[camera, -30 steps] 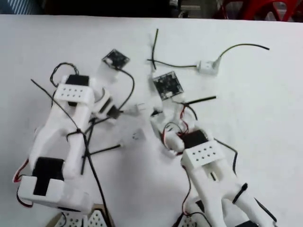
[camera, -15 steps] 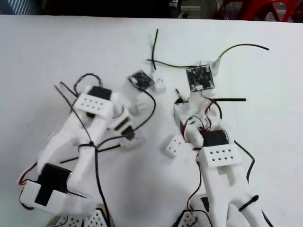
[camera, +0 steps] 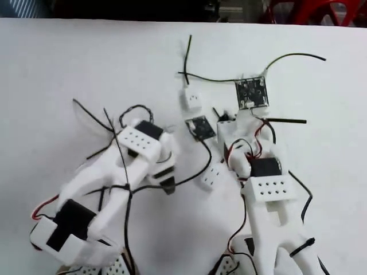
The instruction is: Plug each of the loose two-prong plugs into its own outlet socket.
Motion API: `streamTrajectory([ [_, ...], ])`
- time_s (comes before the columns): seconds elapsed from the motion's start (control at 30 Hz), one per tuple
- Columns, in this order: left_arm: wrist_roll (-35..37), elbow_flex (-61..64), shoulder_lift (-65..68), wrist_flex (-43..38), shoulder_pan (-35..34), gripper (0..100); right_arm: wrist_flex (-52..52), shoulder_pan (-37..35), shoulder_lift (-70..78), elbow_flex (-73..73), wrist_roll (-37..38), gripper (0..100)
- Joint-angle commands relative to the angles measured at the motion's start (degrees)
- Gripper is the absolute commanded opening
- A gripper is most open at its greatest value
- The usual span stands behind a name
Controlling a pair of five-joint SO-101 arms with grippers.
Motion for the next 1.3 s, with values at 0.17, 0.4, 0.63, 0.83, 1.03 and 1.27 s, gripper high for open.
streamTrajectory([
  [0.17,-5.27,2.55,-2.86,-4.22,-0.4,29,-1.27,0.31,-1.54,-2.73,0.0,1.8],
  [0.4,-5.1,-6.07,9.71,-4.13,-3.21,29,-1.27,0.4,-1.54,-2.73,0.0,1.8],
  [0.63,-1.93,-20.57,20.18,3.08,-5.32,24,-1.27,0.4,-1.54,-2.73,0.0,1.8],
  [0.83,-0.35,-19.52,14.55,3.34,-4.26,15,-1.27,0.4,-1.54,-2.73,0.0,1.8],
  [1.03,3.96,-11.87,3.47,3.34,-2.07,11,-1.27,0.4,-1.54,-2.73,0.0,1.8],
  [1.27,10.64,-8.7,-7.78,12.4,2.15,10,-1.27,0.48,-1.54,-2.73,0.0,1.8],
])
